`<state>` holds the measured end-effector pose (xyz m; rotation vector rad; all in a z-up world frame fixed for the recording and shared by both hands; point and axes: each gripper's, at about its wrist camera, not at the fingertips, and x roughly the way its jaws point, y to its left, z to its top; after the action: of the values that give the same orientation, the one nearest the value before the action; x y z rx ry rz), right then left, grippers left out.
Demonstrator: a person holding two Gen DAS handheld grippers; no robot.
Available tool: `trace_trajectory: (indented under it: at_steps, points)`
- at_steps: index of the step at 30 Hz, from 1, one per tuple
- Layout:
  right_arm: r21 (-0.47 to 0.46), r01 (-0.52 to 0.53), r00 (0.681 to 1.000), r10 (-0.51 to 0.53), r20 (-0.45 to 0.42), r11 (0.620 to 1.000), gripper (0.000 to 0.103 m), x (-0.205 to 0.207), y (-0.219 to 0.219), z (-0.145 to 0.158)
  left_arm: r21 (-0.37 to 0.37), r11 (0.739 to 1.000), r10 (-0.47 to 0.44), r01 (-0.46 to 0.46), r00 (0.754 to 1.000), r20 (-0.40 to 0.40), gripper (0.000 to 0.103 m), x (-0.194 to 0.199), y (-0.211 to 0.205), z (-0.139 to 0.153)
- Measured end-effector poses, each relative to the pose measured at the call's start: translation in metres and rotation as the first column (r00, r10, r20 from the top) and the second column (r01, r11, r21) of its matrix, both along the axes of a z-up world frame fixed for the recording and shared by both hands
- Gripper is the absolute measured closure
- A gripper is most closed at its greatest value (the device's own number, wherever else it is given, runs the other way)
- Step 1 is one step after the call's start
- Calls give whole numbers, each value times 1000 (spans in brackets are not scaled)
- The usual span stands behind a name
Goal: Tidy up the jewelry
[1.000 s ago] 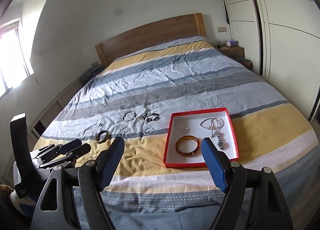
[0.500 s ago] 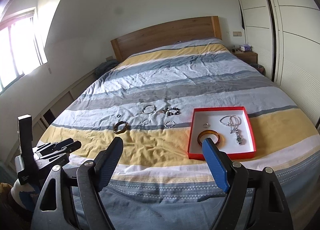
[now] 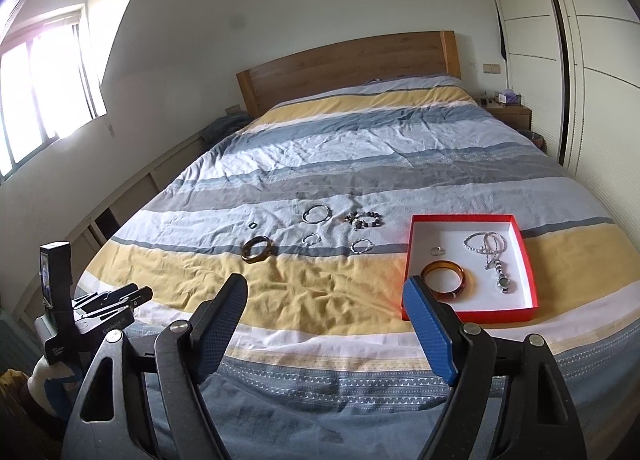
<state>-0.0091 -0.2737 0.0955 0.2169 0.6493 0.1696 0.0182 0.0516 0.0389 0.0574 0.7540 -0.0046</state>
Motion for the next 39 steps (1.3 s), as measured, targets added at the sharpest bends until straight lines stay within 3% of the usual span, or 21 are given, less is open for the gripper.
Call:
trace_trajectory:
  at_steps: [23, 39]
  points:
    - [-3, -105, 977, 103, -185, 994, 40, 90, 28, -86, -6, 996, 83, -84, 988, -128, 73, 79, 15, -65]
    - [5, -121, 962, 118, -246, 993, 41, 162, 30, -124, -38, 993, 104, -111, 985, -139, 73, 156, 17, -81]
